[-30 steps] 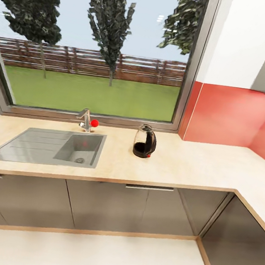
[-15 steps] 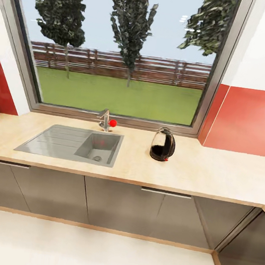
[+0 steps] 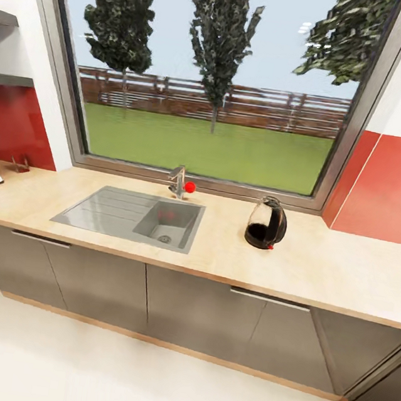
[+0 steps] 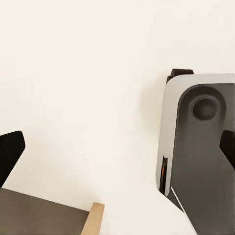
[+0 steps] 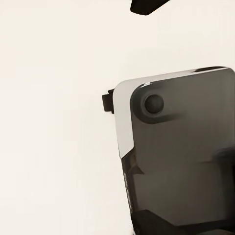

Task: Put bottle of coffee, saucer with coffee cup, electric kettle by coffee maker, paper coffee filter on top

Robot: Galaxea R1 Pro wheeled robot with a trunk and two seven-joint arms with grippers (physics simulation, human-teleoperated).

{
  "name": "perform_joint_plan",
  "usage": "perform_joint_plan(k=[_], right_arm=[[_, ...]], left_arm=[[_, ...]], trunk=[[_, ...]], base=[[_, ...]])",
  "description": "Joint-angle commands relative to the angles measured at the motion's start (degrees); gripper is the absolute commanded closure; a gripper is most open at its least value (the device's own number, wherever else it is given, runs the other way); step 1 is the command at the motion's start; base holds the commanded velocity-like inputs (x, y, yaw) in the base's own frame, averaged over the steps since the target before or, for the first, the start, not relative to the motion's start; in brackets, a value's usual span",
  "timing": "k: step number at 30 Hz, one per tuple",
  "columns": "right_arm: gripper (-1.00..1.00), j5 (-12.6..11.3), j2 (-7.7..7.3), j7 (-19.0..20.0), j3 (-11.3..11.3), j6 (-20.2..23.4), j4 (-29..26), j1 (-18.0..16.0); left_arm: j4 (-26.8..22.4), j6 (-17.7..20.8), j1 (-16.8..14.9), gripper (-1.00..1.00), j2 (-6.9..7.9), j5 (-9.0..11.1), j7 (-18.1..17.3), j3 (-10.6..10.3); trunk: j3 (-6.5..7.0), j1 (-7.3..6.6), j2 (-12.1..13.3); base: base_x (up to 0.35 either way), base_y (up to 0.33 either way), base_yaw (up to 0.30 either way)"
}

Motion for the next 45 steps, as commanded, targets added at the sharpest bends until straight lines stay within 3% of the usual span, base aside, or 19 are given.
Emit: perform_joint_plan(k=[1, 36, 42, 45], right_arm=[[-1.0, -0.6, -0.01, 0.2, 0.4, -0.1, 0.0, 0.0], [-1.0, -0.8, 0.28, 0.4, 0.2, -0.2, -0.2, -0.1], [-1.0, -0.8, -0.29, 0.3, 0.0, -0.8, -4.5, -0.1], [-1.0, -0.7, -0.46, 0.2, 0.0, -3.7, -8.5, -0.1]], left_arm=[[0.1, -0.2, 0.0, -1.0, 0.01, -0.5, -0.2, 0.5], [0.0, -0.1, 0.0, -1.0, 0.83, -1.0, -0.2, 0.0], [0.0, -0.2, 0.0, -1.0, 0.85, -0.8, 0.8, 0.0], [0.0, -0.2, 0.0, -1.0, 0.57, -0.8, 1.3, 0.0]], trunk=[[-0.12, 0.03, -0.1], [-0.13, 0.03, -0.1], [-0.13, 0.03, -0.1], [-0.13, 0.03, -0.1]], base=[[0.0, 0.0, 0.026], [0.017, -0.059, 0.002], [0.0, 0.0, 0.0], [0.0, 0.0, 0.0]])
